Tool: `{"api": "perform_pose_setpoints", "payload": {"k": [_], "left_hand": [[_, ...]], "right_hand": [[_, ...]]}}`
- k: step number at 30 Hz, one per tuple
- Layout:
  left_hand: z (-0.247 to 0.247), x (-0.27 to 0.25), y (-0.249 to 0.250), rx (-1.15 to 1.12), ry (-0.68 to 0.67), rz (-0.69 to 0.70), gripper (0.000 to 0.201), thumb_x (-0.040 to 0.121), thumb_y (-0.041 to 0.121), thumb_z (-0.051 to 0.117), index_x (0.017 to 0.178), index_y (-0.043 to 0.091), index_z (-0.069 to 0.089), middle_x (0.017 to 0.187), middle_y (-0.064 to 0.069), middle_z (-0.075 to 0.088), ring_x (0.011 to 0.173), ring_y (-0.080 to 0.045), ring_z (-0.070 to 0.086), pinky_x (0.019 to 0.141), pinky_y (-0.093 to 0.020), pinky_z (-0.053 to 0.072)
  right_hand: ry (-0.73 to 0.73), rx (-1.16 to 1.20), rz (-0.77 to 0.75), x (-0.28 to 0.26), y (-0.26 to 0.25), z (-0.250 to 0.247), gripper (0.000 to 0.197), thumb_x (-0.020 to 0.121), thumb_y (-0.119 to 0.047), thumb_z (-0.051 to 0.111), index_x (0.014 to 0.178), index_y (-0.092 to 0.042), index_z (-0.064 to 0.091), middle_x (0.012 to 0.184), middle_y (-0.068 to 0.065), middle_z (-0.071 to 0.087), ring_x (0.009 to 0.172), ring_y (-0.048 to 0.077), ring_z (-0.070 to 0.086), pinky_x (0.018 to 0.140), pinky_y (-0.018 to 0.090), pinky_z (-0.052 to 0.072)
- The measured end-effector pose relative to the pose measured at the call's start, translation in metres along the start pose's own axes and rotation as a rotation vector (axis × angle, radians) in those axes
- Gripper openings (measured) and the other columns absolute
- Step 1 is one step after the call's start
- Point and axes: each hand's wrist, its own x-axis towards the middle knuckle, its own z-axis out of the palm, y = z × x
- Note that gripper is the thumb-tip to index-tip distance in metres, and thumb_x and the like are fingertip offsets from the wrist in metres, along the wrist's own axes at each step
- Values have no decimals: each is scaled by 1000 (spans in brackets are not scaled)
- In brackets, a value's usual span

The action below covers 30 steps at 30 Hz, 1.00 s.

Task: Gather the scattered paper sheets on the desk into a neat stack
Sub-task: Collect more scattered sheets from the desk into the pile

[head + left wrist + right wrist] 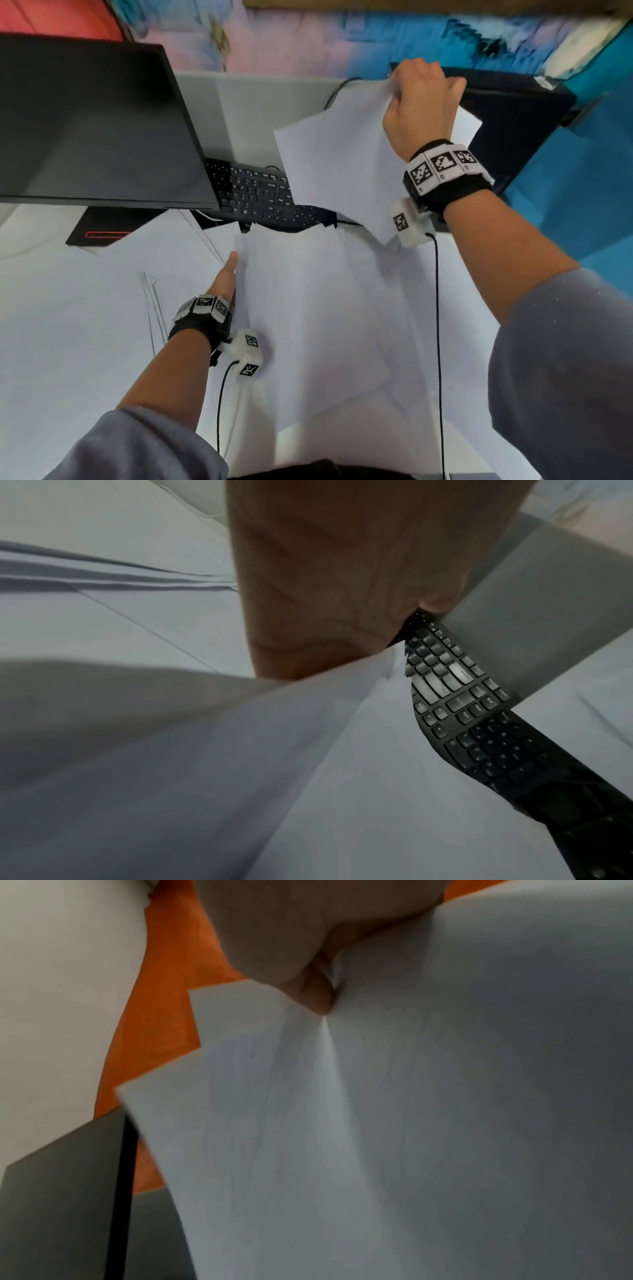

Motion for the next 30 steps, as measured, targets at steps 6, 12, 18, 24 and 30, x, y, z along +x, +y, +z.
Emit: {"api": "perform_pose_setpoints", "payload": {"k": [6,12,18,24,30], "left_hand": [[-7,-26,4,-99,-78,-9,112,44,103,27,99,15,69,117,-14,56,94,-26,51,71,-36,38],[14,-73,10,-306,-116,-3,87,80,81,22,129,15,51,121,-10,62,108,-27,57,87,-39,39],[19,-71,-1,-155,-56,-17,56,76,56,66,107,10,68,92,-12,74,79,-27,70,72,-35,52],[7,-4,-17,221,153,-93,102,42,16,92,133,0,49,128,-16,60,116,-35,57,101,-48,45],[28,-27,4,183,156,82,48,73,-7,73,119,-2,60,112,-16,66,104,-32,63,97,-44,48]], "right_hand": [[-238,85,103,-3,2,-9,21,82,-3,38,95,-8,54,98,16,57,101,34,53,93,43,31],[-892,66,166,-49,-8,70,28,90,-14,43,111,-7,59,113,13,57,115,34,51,107,54,22],[-1055,59,203,-126,-38,154,36,92,-12,41,126,-15,50,127,9,57,122,30,50,112,54,16],[-954,61,19,-151,-58,183,44,88,-8,47,131,-18,43,124,3,57,119,23,48,102,47,31],[-779,18,132,-166,-7,177,50,91,-25,49,138,-22,33,138,4,40,129,23,35,104,50,30]]}}
